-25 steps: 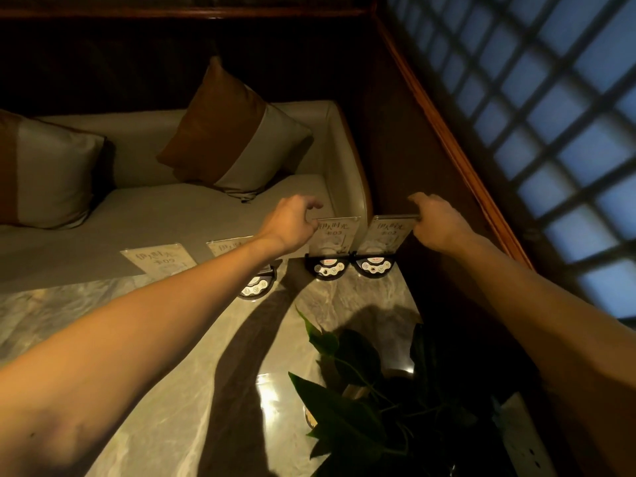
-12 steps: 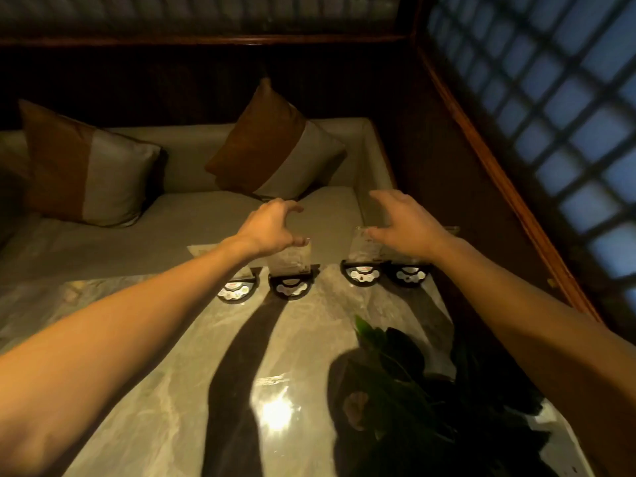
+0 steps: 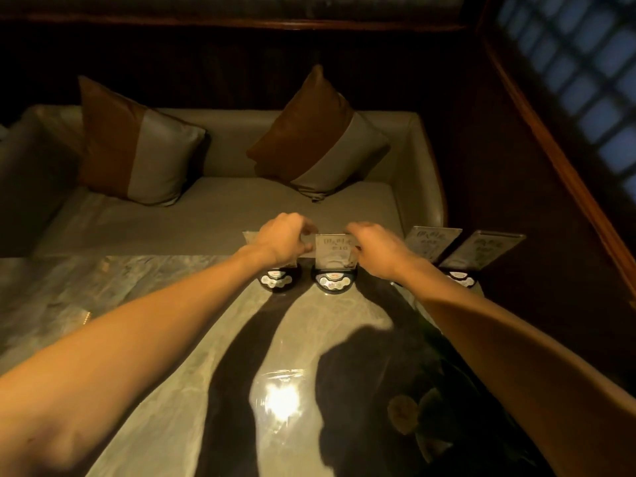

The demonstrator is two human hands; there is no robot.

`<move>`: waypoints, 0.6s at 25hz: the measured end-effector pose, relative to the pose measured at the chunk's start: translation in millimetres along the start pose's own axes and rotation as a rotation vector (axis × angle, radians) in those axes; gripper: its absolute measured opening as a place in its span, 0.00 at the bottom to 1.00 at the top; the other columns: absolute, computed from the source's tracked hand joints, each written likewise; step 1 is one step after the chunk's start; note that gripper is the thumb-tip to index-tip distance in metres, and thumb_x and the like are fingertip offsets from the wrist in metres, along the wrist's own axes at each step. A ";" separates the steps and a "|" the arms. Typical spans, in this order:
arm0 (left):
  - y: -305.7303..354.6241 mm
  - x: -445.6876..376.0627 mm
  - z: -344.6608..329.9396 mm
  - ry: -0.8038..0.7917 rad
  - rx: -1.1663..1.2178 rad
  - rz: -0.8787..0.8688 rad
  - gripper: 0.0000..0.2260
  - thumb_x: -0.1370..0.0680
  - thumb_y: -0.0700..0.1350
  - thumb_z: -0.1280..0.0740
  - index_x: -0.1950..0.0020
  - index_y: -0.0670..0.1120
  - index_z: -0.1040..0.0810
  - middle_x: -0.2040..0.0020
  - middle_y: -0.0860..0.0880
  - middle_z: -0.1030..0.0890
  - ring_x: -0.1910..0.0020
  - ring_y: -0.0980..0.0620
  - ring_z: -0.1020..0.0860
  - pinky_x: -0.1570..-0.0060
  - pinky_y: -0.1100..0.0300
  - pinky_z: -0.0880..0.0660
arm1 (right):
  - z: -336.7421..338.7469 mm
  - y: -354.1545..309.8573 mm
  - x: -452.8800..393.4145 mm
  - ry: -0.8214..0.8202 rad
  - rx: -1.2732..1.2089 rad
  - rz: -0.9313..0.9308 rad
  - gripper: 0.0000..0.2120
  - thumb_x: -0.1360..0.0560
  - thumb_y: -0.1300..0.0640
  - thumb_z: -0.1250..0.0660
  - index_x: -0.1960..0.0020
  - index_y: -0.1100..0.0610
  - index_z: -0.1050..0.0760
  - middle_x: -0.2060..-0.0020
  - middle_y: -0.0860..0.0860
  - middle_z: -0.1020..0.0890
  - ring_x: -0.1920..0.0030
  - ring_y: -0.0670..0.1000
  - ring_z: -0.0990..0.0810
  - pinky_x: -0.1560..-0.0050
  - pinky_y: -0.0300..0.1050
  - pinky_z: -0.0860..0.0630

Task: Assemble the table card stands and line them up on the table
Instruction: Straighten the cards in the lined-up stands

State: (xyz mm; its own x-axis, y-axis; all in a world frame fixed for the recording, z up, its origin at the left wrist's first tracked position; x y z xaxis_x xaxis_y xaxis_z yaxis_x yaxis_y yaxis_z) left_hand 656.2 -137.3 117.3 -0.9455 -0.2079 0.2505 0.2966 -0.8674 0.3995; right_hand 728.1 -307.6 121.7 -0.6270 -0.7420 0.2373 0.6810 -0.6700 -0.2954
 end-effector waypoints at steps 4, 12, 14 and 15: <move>17.7 -4.1 -8.8 0.095 -0.139 -0.120 0.12 0.21 0.49 0.31 0.38 0.52 0.19 0.44 0.49 0.15 0.42 0.47 0.20 0.32 0.49 0.34 | 3.2 4.0 -5.6 0.031 0.008 -0.040 0.09 0.22 0.61 0.35 0.43 0.54 0.20 0.49 0.56 0.16 0.50 0.58 0.18 0.57 0.49 0.24; 41.8 -25.9 -12.2 0.127 0.039 -0.095 0.09 0.21 0.47 0.30 0.42 0.51 0.16 0.47 0.48 0.14 0.47 0.47 0.17 0.46 0.48 0.21 | 28.6 35.1 -8.0 0.002 0.015 -0.022 0.10 0.23 0.57 0.32 0.44 0.53 0.17 0.50 0.54 0.14 0.50 0.57 0.17 0.56 0.47 0.24; 48.5 -31.4 -16.7 0.116 0.057 -0.092 0.10 0.21 0.46 0.30 0.41 0.51 0.16 0.47 0.48 0.14 0.45 0.46 0.17 0.44 0.49 0.21 | 30.3 44.1 -5.1 -0.008 -0.012 -0.034 0.11 0.23 0.58 0.31 0.42 0.53 0.17 0.50 0.53 0.14 0.50 0.55 0.17 0.54 0.48 0.21; 51.0 -34.2 -18.8 0.114 0.067 -0.093 0.10 0.21 0.46 0.30 0.41 0.50 0.16 0.46 0.47 0.14 0.45 0.46 0.17 0.44 0.49 0.21 | 30.7 48.4 -3.5 -0.013 -0.020 -0.036 0.12 0.22 0.59 0.31 0.40 0.54 0.17 0.49 0.53 0.14 0.50 0.54 0.17 0.52 0.49 0.20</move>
State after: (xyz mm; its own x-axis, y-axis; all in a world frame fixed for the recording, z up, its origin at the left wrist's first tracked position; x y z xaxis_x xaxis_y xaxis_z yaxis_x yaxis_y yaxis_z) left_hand 701.2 -182.9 112.5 -0.9773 -0.1812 0.1095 0.2115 -0.8539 0.4756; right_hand 774.9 -338.1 135.0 -0.6462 -0.7176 0.2597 0.6501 -0.6959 -0.3052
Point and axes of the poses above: each hand's wrist, its own x-axis away from the middle knuckle, its own z-axis out of the back of the hand, y = z × x, the point moved 4 cm from there along -x, towards the middle knuckle
